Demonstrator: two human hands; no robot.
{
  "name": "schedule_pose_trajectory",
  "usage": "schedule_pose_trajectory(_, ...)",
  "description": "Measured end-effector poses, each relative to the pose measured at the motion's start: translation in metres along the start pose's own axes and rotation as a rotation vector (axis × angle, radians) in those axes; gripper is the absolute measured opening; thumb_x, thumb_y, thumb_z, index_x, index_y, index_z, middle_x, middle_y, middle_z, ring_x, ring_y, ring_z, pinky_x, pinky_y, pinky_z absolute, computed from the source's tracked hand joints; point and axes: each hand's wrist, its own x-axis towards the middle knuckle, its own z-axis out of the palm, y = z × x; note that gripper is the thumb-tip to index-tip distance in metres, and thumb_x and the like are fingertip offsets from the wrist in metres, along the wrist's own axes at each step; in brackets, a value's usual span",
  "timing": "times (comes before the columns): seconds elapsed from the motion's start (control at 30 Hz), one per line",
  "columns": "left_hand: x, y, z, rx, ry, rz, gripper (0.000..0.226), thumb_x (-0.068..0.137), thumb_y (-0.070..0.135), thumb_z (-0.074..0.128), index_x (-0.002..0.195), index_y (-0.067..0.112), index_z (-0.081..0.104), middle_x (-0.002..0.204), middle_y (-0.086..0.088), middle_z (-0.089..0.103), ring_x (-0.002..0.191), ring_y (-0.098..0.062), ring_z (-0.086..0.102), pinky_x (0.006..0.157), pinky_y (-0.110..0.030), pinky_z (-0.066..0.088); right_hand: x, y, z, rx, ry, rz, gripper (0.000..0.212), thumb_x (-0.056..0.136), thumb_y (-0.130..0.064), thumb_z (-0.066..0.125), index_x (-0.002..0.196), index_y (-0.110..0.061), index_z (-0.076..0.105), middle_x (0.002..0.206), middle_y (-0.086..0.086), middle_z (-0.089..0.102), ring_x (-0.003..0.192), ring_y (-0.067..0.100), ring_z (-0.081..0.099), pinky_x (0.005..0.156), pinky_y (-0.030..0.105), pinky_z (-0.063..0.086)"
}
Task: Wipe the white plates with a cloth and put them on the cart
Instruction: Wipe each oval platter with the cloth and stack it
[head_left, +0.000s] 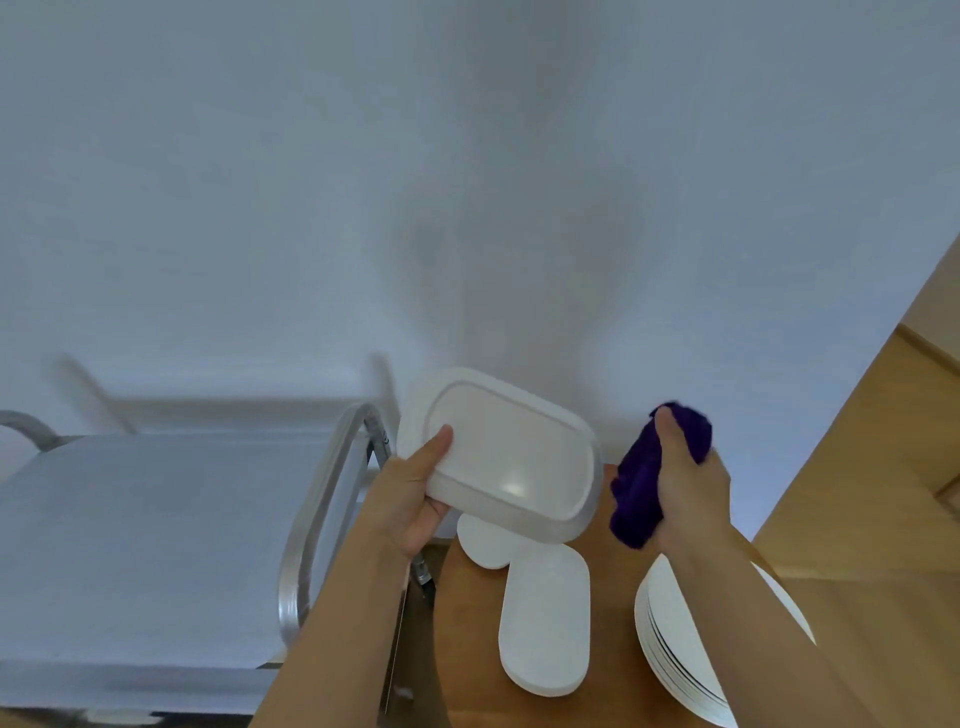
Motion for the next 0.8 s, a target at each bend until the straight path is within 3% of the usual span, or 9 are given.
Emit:
schedule_pose_trajectory(0.07, -0.003, -0.003, 0.006, 0.169, -0.003, 0.029, 0.039, 0.071, 0.033, 0.067, 0.101, 0.007, 0.067, 0.099, -0.012, 0.074, 0.089, -0.023, 0.072, 0.069, -0.034, 0.060, -0.007, -0.008, 0.012, -0.147, -0.010, -0.326, 0.018, 0.086, -0.044, 0.060, 0.085, -0.027, 0.056, 0.079, -0.001, 0.062, 0.075, 0.019, 0.062, 0.066, 0.033, 0.050)
schedule_pose_trajectory(0.13, -0.008, -0.010, 0.018, 0.366, -0.027, 0.043, 0.056, 0.069, 0.053, 0.060, 0.106, 0.012, 0.066, 0.096, -0.009, 0.075, 0.087, -0.020, 0.072, 0.067, -0.031, 0.058, -0.016, -0.013, 0.030, -0.345, -0.126, -0.615, 0.023, 0.089, -0.038, 0.058, 0.078, -0.018, 0.053, 0.079, 0.007, 0.055, 0.069, 0.014, 0.056, 0.064, 0.032, 0.046)
schedule_pose_trajectory(0.17, -0.010, -0.015, 0.024, 0.453, -0.044, 0.056, 0.064, 0.067, 0.062, 0.055, 0.107, 0.013, 0.066, 0.092, -0.008, 0.075, 0.082, -0.018, 0.072, 0.064, -0.028, 0.056, -0.023, -0.013, 0.041, -0.458, -0.191, -0.709, 0.017, 0.090, -0.036, 0.057, 0.087, -0.019, 0.057, 0.092, 0.007, 0.053, 0.079, 0.011, 0.054, 0.073, 0.031, 0.045)
schedule_pose_trajectory(0.23, -0.013, -0.023, 0.035, 0.559, -0.095, 0.108, 0.073, 0.068, 0.072, 0.046, 0.108, 0.015, 0.069, 0.085, -0.008, 0.075, 0.073, -0.017, 0.071, 0.055, -0.022, 0.052, -0.035, -0.006, 0.061, -0.690, -0.215, -0.884, 0.033, 0.091, -0.036, 0.054, 0.117, -0.017, 0.061, 0.119, 0.004, 0.050, 0.106, 0.017, 0.050, 0.091, 0.032, 0.042)
schedule_pose_trajectory(0.33, -0.017, -0.026, 0.042, 0.549, -0.090, 0.234, 0.055, 0.074, 0.075, 0.040, 0.097, 0.038, 0.073, 0.092, -0.008, 0.075, 0.083, -0.021, 0.072, 0.062, -0.026, 0.055, -0.049, 0.002, 0.080, -0.827, -0.136, -1.130, 0.041, 0.087, -0.040, 0.052, 0.120, -0.017, 0.063, 0.125, 0.010, 0.055, 0.112, 0.029, 0.052, 0.093, 0.045, 0.043)
schedule_pose_trajectory(0.43, -0.019, -0.022, 0.036, 0.500, -0.053, 0.275, 0.052, 0.073, 0.078, 0.043, 0.096, 0.042, 0.072, 0.096, -0.006, 0.075, 0.091, -0.021, 0.071, 0.071, -0.030, 0.056, -0.043, 0.002, 0.084, -0.797, -0.147, -1.065, 0.042, 0.087, -0.041, 0.053, 0.121, -0.018, 0.062, 0.124, 0.008, 0.056, 0.111, 0.029, 0.053, 0.093, 0.052, 0.041)
schedule_pose_trajectory(0.53, -0.018, -0.017, 0.029, 0.413, 0.008, 0.247, 0.045, 0.070, 0.075, 0.047, 0.087, 0.044, 0.075, 0.096, -0.004, 0.075, 0.091, -0.019, 0.071, 0.077, -0.036, 0.055, -0.028, 0.009, 0.077, -0.752, -0.196, -0.922, 0.040, 0.089, -0.038, 0.055, 0.125, -0.019, 0.057, 0.126, 0.002, 0.051, 0.111, 0.024, 0.047, 0.096, 0.042, 0.040)
schedule_pose_trajectory(0.67, -0.018, -0.011, 0.028, 0.255, 0.001, 0.241, 0.038, 0.076, 0.062, 0.046, 0.081, 0.040, 0.077, 0.094, 0.000, 0.076, 0.088, -0.013, 0.072, 0.065, -0.025, 0.056, -0.011, 0.020, 0.063, -0.744, -0.170, -0.857, 0.041, 0.089, -0.039, 0.055, 0.126, -0.020, 0.054, 0.130, -0.001, 0.046, 0.113, 0.018, 0.041, 0.096, 0.035, 0.039)
schedule_pose_trajectory(0.8, -0.014, -0.005, 0.029, 0.112, 0.018, 0.266, 0.040, 0.076, 0.054, 0.047, 0.082, 0.029, 0.079, 0.094, -0.003, 0.076, 0.087, -0.014, 0.072, 0.062, -0.025, 0.057, 0.000, 0.024, 0.051, -0.593, -0.138, -0.653, 0.038, 0.088, -0.038, 0.058, 0.123, -0.023, 0.054, 0.125, -0.005, 0.039, 0.108, 0.013, 0.042, 0.092, 0.025, 0.036)
